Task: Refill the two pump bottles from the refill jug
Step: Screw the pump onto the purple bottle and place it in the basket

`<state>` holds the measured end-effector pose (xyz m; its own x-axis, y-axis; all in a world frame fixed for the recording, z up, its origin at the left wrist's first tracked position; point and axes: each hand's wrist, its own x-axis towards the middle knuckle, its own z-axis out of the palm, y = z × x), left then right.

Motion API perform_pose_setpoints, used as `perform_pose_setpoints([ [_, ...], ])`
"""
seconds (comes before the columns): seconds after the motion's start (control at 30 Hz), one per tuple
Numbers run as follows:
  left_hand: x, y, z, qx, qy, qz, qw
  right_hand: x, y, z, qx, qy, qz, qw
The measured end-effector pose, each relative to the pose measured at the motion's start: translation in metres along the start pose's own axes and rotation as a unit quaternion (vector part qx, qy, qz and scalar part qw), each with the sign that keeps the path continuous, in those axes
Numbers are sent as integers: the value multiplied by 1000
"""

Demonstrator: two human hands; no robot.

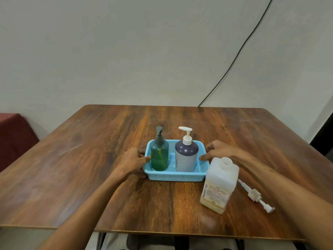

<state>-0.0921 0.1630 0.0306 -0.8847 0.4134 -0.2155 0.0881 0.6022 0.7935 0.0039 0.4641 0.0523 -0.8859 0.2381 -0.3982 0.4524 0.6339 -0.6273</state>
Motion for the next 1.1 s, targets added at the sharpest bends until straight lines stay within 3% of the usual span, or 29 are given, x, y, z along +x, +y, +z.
perform_pose_setpoints([
  [0.63,89,43,-24,19,57,48,997,75,-25,-45,85,92,-27,992],
  [1.1,220,67,-29,34,90,44,994,195,-41,-78,24,181,-17,983],
])
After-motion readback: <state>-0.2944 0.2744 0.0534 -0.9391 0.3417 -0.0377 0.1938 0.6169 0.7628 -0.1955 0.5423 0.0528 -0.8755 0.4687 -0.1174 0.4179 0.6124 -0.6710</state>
